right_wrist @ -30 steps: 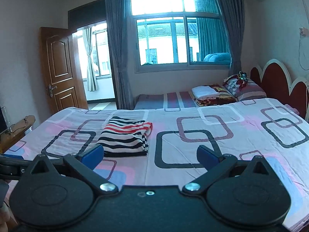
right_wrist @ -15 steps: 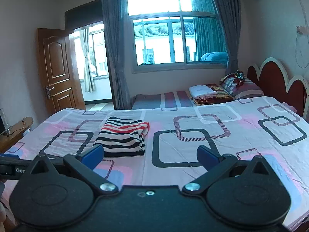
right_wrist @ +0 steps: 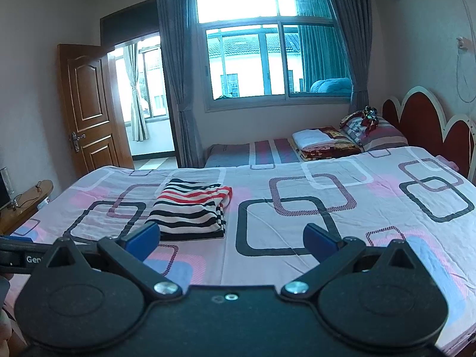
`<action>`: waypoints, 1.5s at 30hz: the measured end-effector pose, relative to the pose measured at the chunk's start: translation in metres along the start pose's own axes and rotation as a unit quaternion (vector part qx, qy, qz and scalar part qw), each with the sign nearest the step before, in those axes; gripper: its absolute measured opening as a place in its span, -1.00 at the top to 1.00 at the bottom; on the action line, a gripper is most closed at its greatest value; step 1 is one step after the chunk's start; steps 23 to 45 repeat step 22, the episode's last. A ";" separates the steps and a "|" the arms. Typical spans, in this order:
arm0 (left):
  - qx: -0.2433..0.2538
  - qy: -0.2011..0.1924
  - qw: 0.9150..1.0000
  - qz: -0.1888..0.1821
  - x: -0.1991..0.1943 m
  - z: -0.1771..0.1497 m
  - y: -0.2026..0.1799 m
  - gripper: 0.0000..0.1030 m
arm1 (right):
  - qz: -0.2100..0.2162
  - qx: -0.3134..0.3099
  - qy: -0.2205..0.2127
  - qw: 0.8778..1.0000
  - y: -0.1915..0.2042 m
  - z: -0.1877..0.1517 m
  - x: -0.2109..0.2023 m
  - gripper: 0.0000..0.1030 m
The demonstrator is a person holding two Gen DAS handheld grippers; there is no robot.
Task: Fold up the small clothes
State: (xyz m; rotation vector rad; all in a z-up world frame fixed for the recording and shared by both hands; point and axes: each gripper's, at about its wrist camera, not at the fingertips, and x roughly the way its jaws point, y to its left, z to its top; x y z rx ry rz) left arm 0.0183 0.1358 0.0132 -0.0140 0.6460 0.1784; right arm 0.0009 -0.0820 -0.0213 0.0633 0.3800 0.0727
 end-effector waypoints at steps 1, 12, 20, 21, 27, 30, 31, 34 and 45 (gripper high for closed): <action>0.000 0.000 1.000 0.000 0.000 0.000 0.000 -1.00 | 0.000 0.000 0.001 1.000 0.000 0.000 0.000 -0.98; 0.007 0.001 1.000 -0.005 0.002 0.000 -0.008 -1.00 | 0.001 0.001 0.006 1.000 -0.002 0.001 0.005 -0.99; 0.035 -0.005 0.999 -0.012 0.008 0.002 -0.019 -1.00 | -0.002 0.003 0.012 1.000 -0.005 -0.001 0.010 -0.98; 0.040 -0.009 0.999 -0.010 0.008 0.002 -0.021 -1.00 | -0.003 0.003 0.012 1.000 -0.006 -0.001 0.011 -0.98; 0.041 -0.011 0.999 -0.011 0.009 0.003 -0.023 -1.00 | -0.004 0.003 0.012 1.000 -0.006 -0.002 0.012 -0.98; 0.041 -0.011 0.999 -0.011 0.009 0.003 -0.023 -1.00 | -0.004 0.003 0.012 1.000 -0.006 -0.002 0.012 -0.98; 0.041 -0.011 0.999 -0.011 0.009 0.003 -0.023 -1.00 | -0.004 0.003 0.012 1.000 -0.006 -0.002 0.012 -0.98; 0.041 -0.011 0.999 -0.011 0.009 0.003 -0.023 -1.00 | -0.004 0.003 0.012 1.000 -0.006 -0.002 0.012 -0.98; 0.041 -0.011 0.999 -0.011 0.009 0.003 -0.023 -1.00 | -0.004 0.003 0.012 1.000 -0.006 -0.002 0.012 -0.98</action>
